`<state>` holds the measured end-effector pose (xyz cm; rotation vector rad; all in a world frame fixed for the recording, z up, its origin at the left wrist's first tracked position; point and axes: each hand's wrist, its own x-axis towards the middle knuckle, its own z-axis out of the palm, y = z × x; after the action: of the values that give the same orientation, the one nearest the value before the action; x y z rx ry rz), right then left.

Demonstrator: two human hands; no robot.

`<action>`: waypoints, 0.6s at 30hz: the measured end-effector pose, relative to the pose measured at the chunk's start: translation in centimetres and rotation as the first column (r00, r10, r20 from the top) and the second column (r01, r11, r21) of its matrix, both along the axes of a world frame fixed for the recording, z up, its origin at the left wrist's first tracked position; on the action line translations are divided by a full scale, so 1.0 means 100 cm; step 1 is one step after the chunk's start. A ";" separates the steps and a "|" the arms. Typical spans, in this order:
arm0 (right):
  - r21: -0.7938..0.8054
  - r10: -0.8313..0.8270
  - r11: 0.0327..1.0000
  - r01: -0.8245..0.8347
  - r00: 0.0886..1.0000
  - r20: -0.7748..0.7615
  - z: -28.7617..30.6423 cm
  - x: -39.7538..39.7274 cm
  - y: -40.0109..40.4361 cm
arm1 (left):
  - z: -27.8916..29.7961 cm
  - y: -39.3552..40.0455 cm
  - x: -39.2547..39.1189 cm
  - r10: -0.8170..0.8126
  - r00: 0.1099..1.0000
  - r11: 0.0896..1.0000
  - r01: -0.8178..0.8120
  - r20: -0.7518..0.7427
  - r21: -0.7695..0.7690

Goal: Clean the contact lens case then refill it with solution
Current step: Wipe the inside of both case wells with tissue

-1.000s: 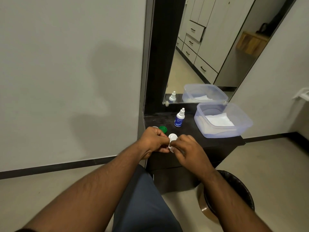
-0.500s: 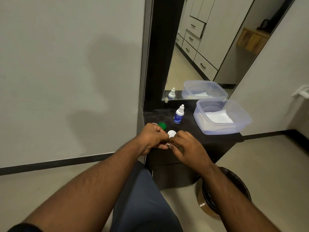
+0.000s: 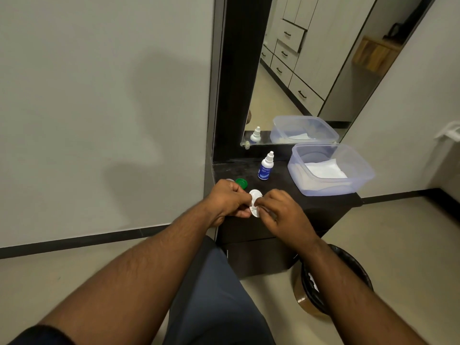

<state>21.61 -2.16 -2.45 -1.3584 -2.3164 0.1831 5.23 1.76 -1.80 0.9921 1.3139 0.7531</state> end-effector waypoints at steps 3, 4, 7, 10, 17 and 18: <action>0.036 -0.065 0.997 0.065 0.998 0.015 0.001 0.001 0.004 | -0.001 0.002 -0.002 0.000 1.000 1.000 0.000 0.007 -0.013; 0.034 -0.097 0.995 0.097 0.995 -0.002 0.002 0.002 0.005 | -0.001 0.002 -0.002 -0.002 1.000 1.000 0.002 0.005 -0.018; 0.020 -0.007 1.000 0.007 1.000 0.027 0.003 0.001 0.004 | -0.001 0.003 -0.002 -0.021 1.000 1.000 0.021 0.009 -0.023; -0.015 0.095 0.995 -0.094 0.992 0.082 0.011 -0.001 0.008 | -0.001 0.004 -0.003 -0.034 0.999 0.999 0.035 0.025 -0.025; -0.094 0.086 0.992 -0.081 0.995 0.047 0.015 0.007 0.022 | -0.001 0.004 -0.001 -0.025 0.999 0.999 0.026 0.020 -0.023; -0.104 0.054 0.993 -0.053 0.998 0.010 0.013 0.009 0.022 | -0.001 0.003 -0.001 -0.021 1.000 0.999 0.021 0.014 -0.025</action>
<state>22.52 0.07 -1.16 -1.3503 -2.3849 0.3171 5.13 2.11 -1.92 0.9781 1.2962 0.7246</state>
